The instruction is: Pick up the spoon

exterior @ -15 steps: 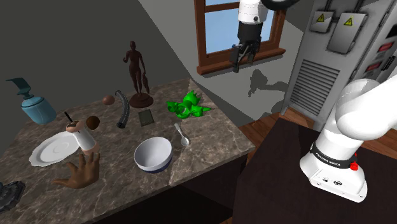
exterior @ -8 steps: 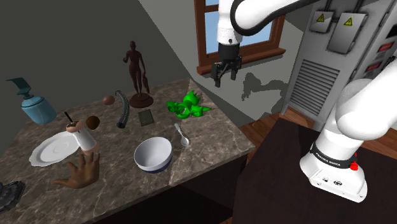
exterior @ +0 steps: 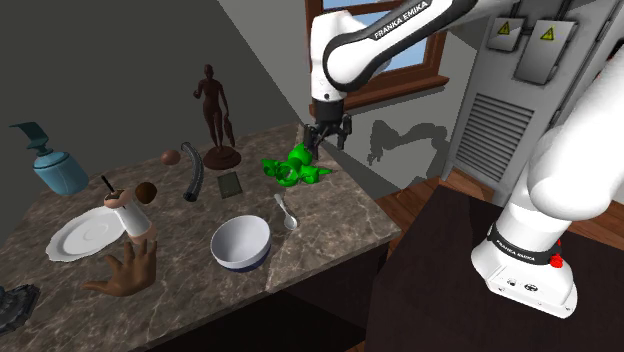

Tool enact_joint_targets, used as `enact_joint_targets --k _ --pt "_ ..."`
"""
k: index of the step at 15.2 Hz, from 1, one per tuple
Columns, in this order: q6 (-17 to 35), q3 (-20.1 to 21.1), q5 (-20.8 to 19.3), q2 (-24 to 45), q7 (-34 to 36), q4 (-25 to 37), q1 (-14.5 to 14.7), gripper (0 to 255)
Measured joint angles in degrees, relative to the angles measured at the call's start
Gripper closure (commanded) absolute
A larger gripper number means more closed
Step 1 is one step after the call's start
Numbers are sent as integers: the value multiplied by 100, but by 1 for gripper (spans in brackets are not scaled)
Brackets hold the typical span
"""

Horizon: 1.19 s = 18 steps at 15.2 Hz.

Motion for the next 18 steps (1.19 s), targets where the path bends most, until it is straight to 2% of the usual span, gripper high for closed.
enact_joint_targets --k 8,18 --pt "672 112 50 1783 562 947 110 0" --pt "945 94 102 4005 1127 2758 389 0"
